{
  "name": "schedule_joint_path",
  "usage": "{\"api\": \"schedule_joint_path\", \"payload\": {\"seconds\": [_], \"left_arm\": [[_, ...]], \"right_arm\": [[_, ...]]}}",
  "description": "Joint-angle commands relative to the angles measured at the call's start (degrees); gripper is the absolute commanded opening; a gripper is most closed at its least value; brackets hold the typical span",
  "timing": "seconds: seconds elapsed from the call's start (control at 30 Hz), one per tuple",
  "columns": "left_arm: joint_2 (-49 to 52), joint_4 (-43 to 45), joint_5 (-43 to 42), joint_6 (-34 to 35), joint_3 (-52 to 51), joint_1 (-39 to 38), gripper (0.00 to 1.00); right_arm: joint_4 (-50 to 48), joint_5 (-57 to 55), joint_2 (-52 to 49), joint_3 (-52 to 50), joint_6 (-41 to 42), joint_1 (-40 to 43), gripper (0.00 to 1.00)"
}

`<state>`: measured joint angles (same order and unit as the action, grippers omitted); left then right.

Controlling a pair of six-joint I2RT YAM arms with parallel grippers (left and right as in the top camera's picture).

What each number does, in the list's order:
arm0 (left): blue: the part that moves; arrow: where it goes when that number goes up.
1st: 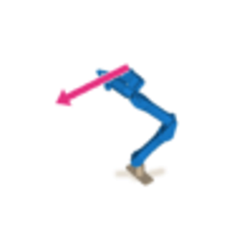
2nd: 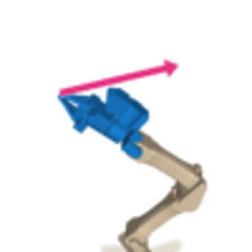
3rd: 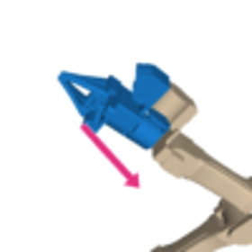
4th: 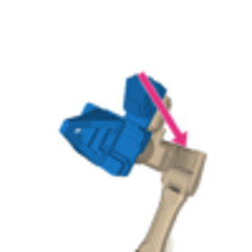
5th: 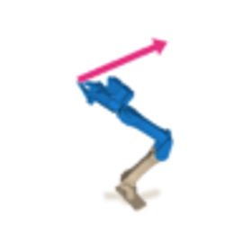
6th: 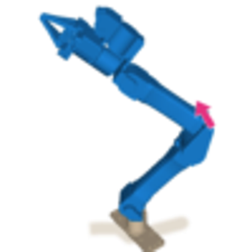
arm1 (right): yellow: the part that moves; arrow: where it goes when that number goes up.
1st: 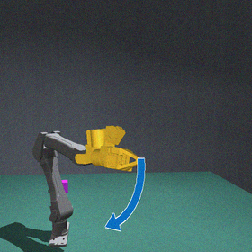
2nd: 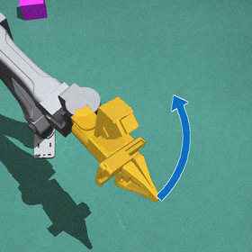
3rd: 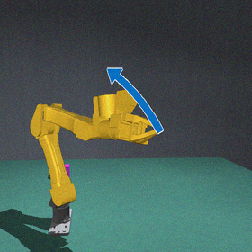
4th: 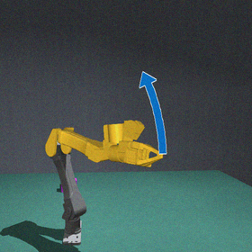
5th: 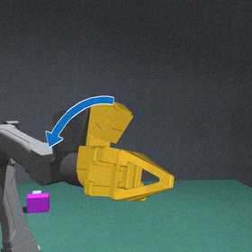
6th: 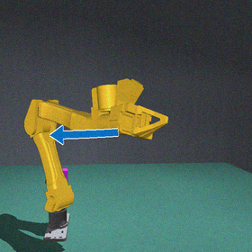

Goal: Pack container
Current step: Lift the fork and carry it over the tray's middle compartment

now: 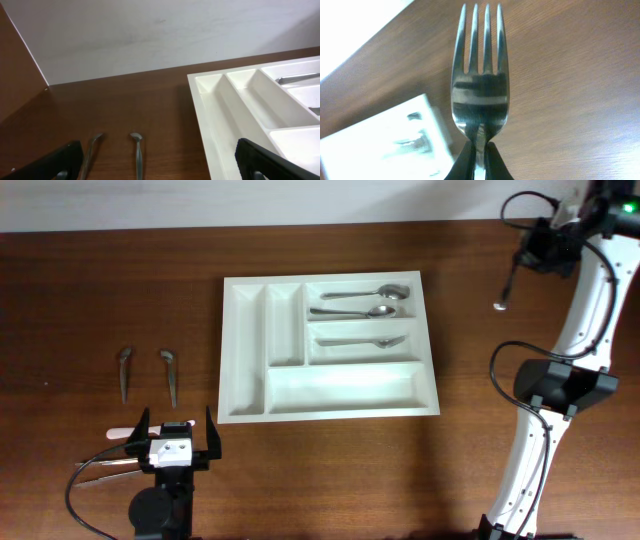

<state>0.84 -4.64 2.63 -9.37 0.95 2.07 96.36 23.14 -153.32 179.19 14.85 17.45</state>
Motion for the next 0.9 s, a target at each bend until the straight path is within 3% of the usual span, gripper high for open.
{"api": "schedule_joint_path", "payload": {"seconds": [0.0, 0.23, 0.87], "left_arm": [[-0.50, 0.17, 0.63, 0.52, -0.42, 0.35, 0.99], [-0.50, 0.17, 0.61, 0.52, -0.42, 0.35, 0.99], [-0.50, 0.17, 0.63, 0.52, -0.42, 0.35, 0.99]], "right_arm": [[0.98, 7.32, 1.49, 0.81, 13.81, -1.42, 0.04], [0.98, 15.28, 1.49, 0.81, 23.28, -5.53, 0.04], [0.98, 22.14, 3.80, 0.81, 24.76, -15.98, 0.04]]}}
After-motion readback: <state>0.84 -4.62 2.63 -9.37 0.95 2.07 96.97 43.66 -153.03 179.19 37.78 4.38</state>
